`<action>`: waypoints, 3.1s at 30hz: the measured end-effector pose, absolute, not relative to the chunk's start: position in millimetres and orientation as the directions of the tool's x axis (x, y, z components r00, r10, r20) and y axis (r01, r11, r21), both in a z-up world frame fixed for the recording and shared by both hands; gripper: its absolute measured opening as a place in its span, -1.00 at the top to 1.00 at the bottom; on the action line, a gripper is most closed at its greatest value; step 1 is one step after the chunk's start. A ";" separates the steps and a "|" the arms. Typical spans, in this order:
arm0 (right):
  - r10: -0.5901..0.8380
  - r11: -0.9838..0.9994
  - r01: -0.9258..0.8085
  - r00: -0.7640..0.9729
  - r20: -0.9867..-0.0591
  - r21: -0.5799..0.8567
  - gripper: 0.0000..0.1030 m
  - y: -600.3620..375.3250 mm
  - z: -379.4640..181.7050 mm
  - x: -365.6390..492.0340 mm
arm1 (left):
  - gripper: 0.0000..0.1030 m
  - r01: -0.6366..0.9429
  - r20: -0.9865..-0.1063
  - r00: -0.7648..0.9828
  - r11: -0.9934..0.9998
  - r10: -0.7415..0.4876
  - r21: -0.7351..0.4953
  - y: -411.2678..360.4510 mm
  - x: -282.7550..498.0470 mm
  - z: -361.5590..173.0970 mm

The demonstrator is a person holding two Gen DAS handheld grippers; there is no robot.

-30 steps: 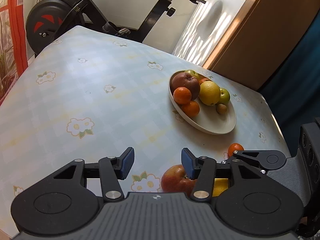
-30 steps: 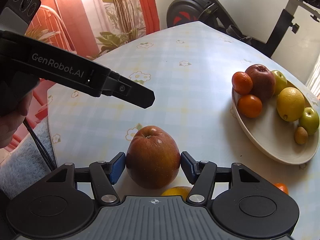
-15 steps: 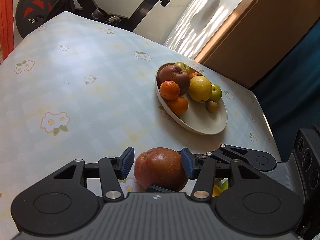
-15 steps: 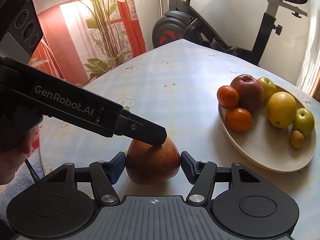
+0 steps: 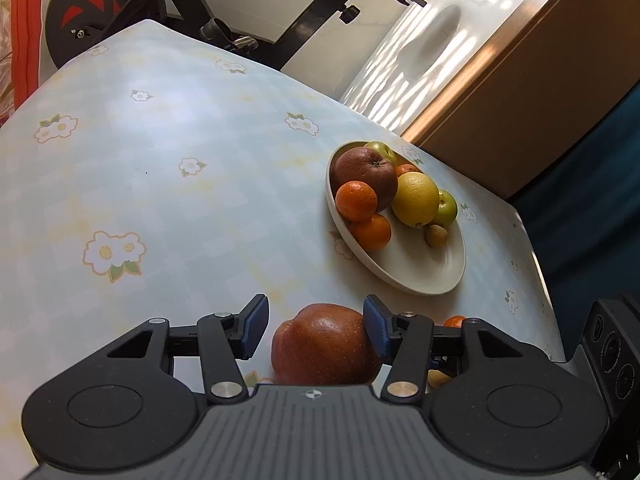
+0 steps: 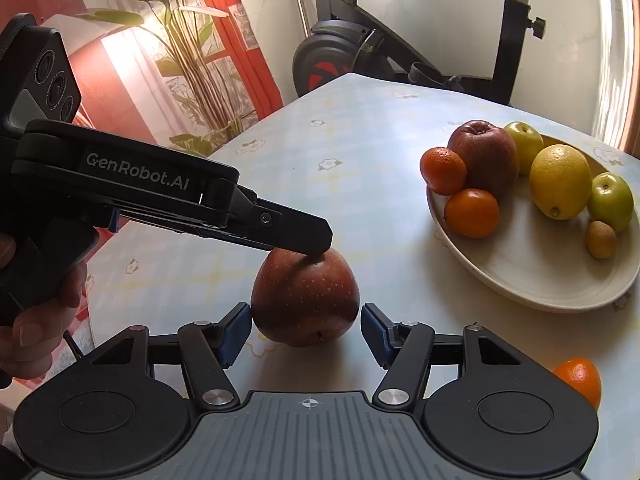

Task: Organize fruits
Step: 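Grasp the red apple between both tools, then carry the red apple onto the plate with both tools and release it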

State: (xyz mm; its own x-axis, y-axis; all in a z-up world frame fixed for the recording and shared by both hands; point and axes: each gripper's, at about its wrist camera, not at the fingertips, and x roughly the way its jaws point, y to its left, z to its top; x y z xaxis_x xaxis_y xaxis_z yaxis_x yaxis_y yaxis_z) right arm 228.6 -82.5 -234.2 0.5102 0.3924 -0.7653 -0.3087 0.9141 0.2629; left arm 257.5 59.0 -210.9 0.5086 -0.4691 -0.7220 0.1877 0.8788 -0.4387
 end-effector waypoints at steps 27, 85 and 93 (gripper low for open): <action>0.363 0.916 -0.354 0.534 -0.764 0.188 -0.09 -61.6 -238.6 263.3 | 0.13 0.154 -0.712 0.540 0.884 -0.449 -0.441 78.1 275.9 -216.4; 0.229 0.970 -0.078 0.612 -0.757 0.230 0.10 -207.9 -231.1 262.7 | 0.23 0.403 -0.727 0.421 0.830 -0.543 -0.386 -68.0 342.2 -201.2; 0.230 0.970 -0.087 0.627 -0.745 0.226 0.11 -202.6 -229.4 268.9 | 0.25 0.397 -0.718 0.465 0.847 -0.518 -0.353 -63.8 341.3 -192.6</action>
State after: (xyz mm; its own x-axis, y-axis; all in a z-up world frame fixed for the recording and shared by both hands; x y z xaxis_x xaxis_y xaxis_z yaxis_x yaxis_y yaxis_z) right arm 268.9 -202.6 -229.4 0.6265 0.2300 -0.7447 -0.0870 0.9701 0.2264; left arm 341.3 -63.8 -192.6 0.4647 -0.5178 -0.7182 0.3975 0.8468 -0.3534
